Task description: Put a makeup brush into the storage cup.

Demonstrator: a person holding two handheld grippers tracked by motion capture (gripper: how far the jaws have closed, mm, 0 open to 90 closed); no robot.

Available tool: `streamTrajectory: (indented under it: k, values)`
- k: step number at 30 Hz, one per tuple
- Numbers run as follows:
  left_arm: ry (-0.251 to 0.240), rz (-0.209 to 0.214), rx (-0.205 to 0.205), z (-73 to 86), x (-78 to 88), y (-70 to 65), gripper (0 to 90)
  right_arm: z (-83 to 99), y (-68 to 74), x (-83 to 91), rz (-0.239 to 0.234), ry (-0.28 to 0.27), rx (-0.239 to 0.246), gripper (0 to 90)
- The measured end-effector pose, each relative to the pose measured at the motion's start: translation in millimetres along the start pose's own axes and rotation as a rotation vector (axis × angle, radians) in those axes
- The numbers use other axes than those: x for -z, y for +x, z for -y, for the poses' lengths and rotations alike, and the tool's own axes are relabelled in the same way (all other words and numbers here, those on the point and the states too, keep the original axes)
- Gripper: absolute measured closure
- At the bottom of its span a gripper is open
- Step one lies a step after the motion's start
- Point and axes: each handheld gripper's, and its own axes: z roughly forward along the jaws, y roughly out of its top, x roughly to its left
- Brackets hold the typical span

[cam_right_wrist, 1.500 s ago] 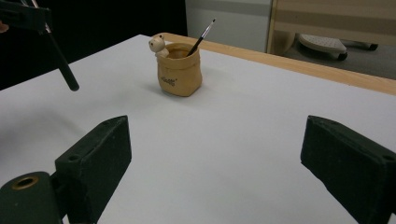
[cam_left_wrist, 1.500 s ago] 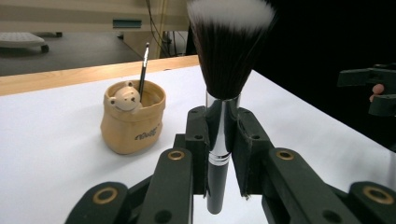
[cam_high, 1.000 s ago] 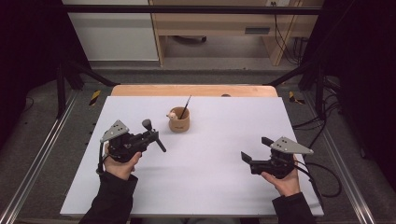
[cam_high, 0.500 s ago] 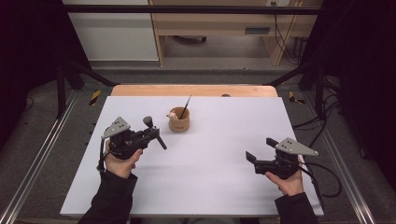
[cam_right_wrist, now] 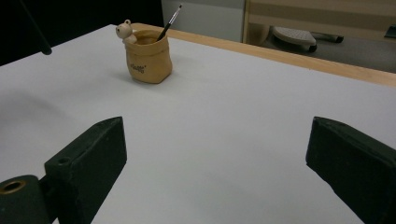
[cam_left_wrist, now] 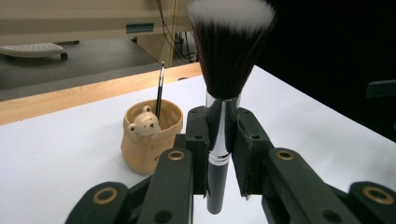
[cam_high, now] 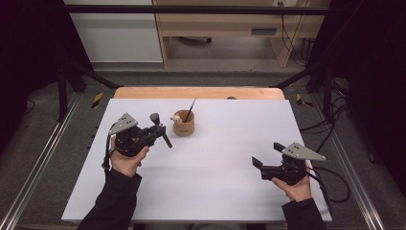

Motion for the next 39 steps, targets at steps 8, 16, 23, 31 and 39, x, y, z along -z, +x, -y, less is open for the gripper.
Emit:
streamTrajectory:
  k: [8, 16, 23, 31, 39]
  values:
    - [0.013, -0.009, -0.022, -11.0, -9.3, -0.5, 77.0, 0.1, 0.1, 0.4, -0.002, 0.0, 0.005, 5.9]
    - [0.012, -0.018, -0.036, -20.4, -17.4, 1.8, 77.0, 0.1, 0.1, 0.3, -0.005, 0.001, 0.005, 5.9]
    - [0.018, -0.025, -0.041, -27.3, -25.6, 4.2, 77.0, 0.2, 0.4, -0.3, -0.007, 0.0, 0.005, 6.1]
    - [0.017, -0.032, -0.051, -36.8, -32.6, 5.5, 77.0, 0.2, 0.5, -0.4, -0.007, 0.0, 0.003, 6.2]
    - [0.02, -0.045, -0.059, -43.7, -37.6, 8.4, 77.0, 0.0, 0.7, -0.5, -0.009, 0.0, 0.002, 6.0]
